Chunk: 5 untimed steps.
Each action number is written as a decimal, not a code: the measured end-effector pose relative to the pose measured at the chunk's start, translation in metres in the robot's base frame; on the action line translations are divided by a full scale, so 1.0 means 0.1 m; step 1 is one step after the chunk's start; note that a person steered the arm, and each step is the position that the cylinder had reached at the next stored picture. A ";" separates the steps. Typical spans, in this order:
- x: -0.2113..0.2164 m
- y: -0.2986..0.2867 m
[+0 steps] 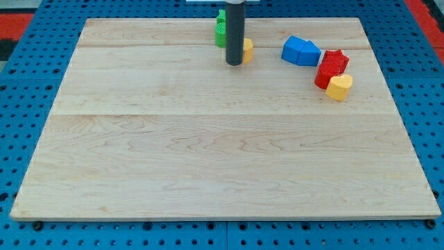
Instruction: Keep blue blocks on left side of red blocks
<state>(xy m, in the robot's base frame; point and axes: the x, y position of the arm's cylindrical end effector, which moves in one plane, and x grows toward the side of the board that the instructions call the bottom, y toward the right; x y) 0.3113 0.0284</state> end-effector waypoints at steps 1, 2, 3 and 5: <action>-0.19 0.11; -0.39 0.11; -0.49 0.15; -0.52 0.83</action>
<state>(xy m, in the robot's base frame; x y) 0.2597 0.1114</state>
